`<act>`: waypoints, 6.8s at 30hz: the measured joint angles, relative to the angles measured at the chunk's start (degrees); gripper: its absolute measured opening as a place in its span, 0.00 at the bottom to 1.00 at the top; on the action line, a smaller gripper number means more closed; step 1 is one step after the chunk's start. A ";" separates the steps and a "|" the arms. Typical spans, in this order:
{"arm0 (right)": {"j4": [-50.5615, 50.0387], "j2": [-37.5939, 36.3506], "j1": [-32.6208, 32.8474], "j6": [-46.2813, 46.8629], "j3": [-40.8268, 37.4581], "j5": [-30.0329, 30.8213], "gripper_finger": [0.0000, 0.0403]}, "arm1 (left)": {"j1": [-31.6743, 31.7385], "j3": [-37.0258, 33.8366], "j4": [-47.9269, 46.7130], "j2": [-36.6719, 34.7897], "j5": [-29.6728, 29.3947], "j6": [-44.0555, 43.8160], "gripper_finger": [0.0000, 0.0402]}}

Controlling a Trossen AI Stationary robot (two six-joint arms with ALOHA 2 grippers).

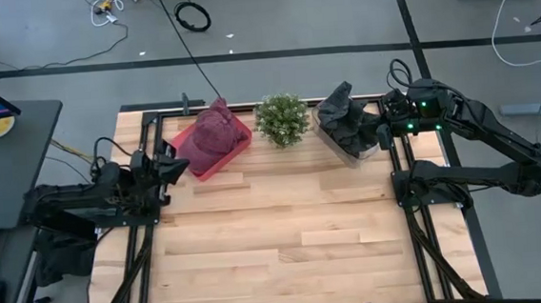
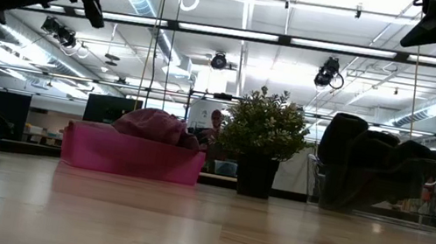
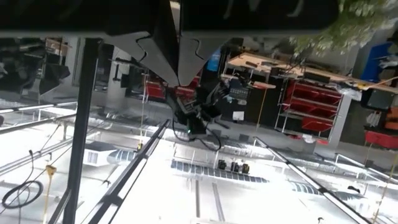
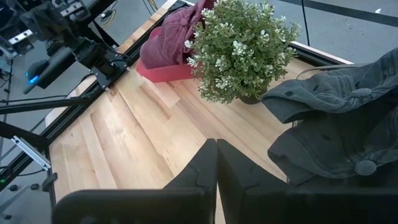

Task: Pick & Place hat
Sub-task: Return to Home Position

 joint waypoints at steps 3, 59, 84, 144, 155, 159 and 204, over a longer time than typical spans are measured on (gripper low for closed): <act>0.00 0.04 0.00 0.00 0.00 0.00 0.03 | 0.00 -1.97 0.07 -1.40 -0.83 -0.01 0.01; -0.95 0.04 0.02 -0.08 0.00 -0.01 0.03 | 0.13 -4.42 -36.58 -12.08 4.09 -1.43 0.01; 38.40 -6.93 15.95 -4.02 -20.15 3.08 0.00 | 0.13 -4.50 -33.16 -12.08 4.26 -2.13 0.01; 54.16 -41.07 30.43 -9.10 -60.30 4.28 0.00 | 0.13 -4.48 -33.20 -12.08 4.16 -2.13 0.01; 54.01 -39.69 30.64 -4.14 -60.28 4.92 0.05 | 0.11 -4.46 -33.22 -12.08 4.13 -2.07 0.01; 54.01 -39.69 30.64 -2.97 -60.28 4.92 0.06 | 0.13 -4.46 -33.24 -12.08 4.13 -2.10 0.01; 54.01 -39.67 30.64 -2.97 -60.26 4.92 0.07 | 0.13 -4.46 -33.24 -12.08 4.13 -2.12 0.01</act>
